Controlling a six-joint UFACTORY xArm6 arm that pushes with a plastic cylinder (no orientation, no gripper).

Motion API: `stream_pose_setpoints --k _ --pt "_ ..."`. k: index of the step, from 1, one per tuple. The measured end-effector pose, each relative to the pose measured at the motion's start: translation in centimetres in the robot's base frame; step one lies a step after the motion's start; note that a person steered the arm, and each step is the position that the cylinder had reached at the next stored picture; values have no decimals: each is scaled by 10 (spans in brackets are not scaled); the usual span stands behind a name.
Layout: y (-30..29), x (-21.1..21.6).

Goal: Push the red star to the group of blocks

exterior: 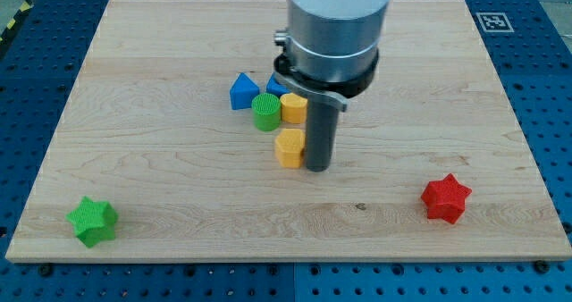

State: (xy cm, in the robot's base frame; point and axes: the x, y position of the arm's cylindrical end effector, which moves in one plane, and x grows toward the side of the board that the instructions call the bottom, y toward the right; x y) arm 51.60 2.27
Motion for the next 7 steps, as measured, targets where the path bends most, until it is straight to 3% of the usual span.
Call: stream_pose_setpoints --k 4,7 --pt "-37 17" --pt "-36 -38"
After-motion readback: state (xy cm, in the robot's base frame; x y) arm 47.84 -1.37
